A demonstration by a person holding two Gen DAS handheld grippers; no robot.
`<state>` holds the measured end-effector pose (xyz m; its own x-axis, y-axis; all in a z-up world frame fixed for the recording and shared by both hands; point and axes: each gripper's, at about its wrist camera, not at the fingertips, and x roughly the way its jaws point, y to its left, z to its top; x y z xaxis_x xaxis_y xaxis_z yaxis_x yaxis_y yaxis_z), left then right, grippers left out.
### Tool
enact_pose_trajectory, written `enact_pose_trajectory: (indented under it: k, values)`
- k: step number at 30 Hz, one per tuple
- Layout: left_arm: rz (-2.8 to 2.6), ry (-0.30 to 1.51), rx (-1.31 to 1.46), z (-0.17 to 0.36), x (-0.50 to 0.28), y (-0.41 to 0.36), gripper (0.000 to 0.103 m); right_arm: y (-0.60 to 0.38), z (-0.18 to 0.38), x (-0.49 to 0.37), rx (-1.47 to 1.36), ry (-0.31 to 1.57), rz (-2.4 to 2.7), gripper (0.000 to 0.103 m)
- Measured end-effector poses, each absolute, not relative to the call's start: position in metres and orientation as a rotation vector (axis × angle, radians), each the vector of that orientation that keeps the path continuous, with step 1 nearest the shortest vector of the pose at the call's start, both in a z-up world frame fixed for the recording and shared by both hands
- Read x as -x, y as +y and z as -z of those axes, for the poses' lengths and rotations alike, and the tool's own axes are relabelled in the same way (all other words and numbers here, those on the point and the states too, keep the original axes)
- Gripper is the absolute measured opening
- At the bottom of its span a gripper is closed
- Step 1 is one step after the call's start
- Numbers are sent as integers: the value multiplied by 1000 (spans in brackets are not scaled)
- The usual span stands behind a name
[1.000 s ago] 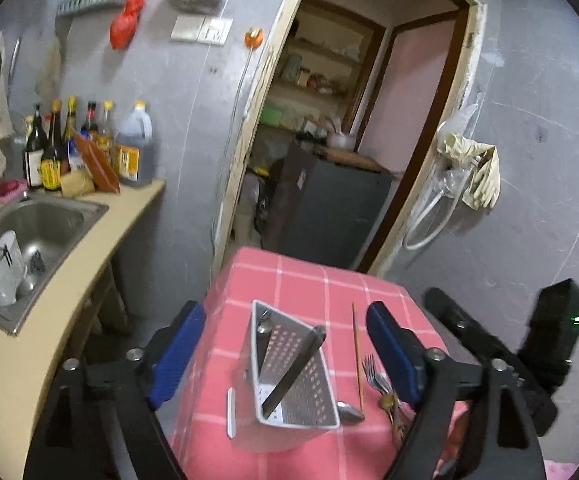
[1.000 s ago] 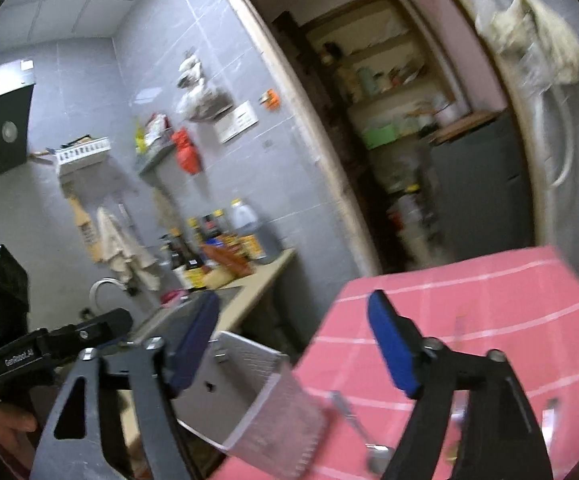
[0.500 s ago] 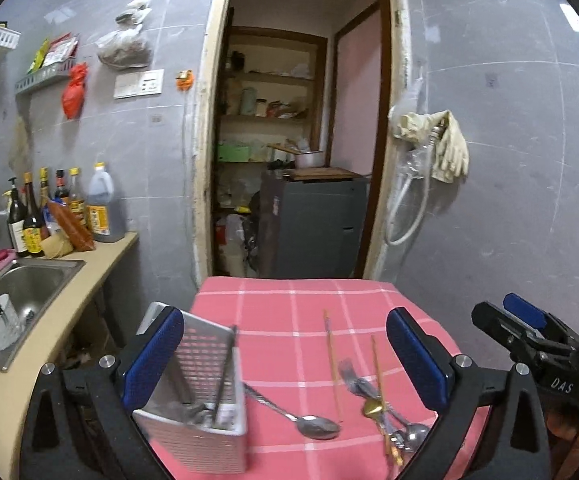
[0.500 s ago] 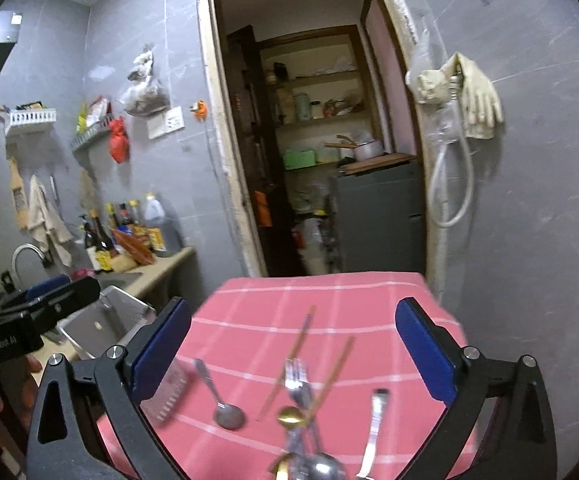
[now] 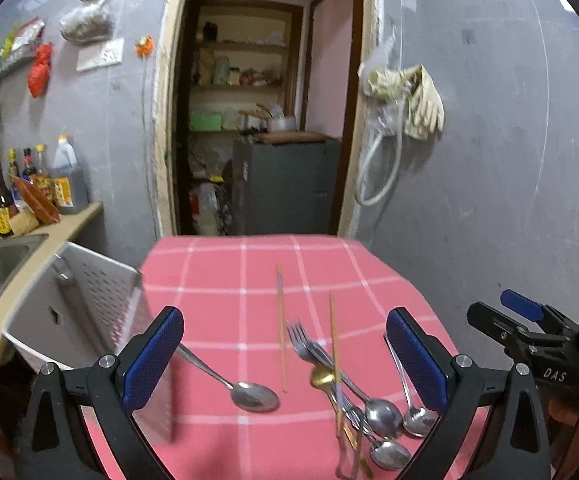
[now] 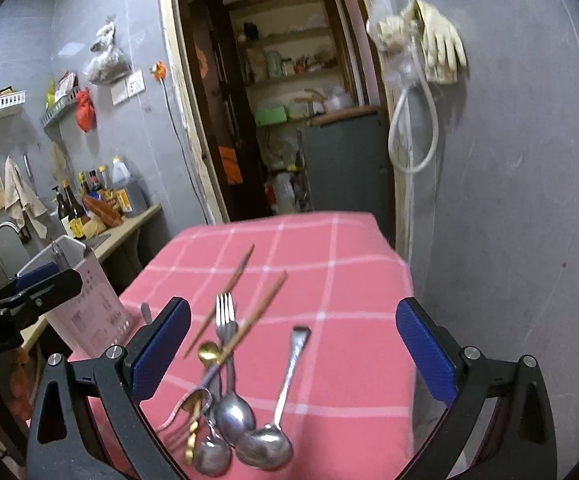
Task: Organize utensils
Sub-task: 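Withdraw both open tools back over the remaining utensils, then close the right tool on the handle of a silver spoon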
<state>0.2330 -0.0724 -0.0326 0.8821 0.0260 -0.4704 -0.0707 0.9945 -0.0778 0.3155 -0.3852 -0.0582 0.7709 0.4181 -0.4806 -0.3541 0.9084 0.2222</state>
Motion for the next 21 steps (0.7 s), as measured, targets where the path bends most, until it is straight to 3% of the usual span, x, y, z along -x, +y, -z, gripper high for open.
enact_pose_trajectory:
  k: [8,12,18,21]
  values:
    - [-71,615,126,69,-261,-83,102,-387,109,-345,-181,691,-485,99]
    - [-143,699,163,90,-277,-78,102,-380,136,-358,-214,774,-521,80]
    - [-214,788,226,116,-289,-70,101,-363,167,-368,-235,853,-571,63]
    - [-210,805,226,126,-287,-71,91,-355,175,-372,-234,873,-592,56]
